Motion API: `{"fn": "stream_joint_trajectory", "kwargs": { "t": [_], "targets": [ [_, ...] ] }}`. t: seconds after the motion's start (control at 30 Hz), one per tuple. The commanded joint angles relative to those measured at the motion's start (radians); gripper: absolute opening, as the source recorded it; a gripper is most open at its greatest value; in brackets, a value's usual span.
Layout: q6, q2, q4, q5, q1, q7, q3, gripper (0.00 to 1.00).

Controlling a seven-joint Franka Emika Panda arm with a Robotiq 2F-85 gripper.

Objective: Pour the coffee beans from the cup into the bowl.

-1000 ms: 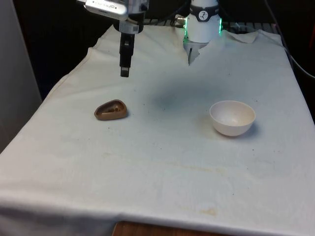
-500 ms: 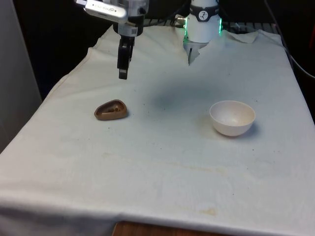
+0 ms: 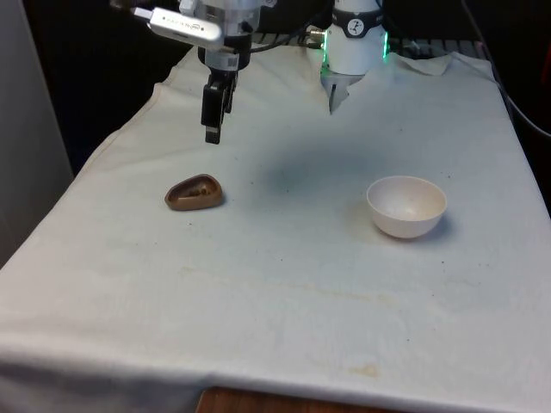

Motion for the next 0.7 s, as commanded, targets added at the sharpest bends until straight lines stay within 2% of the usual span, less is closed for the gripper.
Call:
{"fn": "stream_joint_trajectory", "kwargs": {
  "t": [0.0,0.03,0.2,0.27,0.3,0.43,0.57,0.6,0.67],
  "targets": [
    [0.000,0.001,0.000,0.000,0.000,0.006,-0.001,1.00],
    [0.015,0.007,-0.001,0.002,0.001,0.026,-0.003,1.00],
    [0.012,0.017,0.003,0.001,0.002,0.064,-0.003,1.00],
    [0.012,0.020,0.003,0.001,0.002,0.077,-0.004,1.00],
    [0.000,0.016,0.002,0.000,0.000,0.064,-0.001,1.00],
    [0.011,0.028,0.005,0.001,0.002,0.108,-0.004,1.00],
    [0.011,0.034,0.007,0.000,0.002,0.134,-0.004,1.00],
    [0.000,0.029,0.005,0.000,0.000,0.122,-0.001,1.00],
    [0.012,0.037,0.008,0.000,0.002,0.147,-0.005,1.00]
  ]
}}
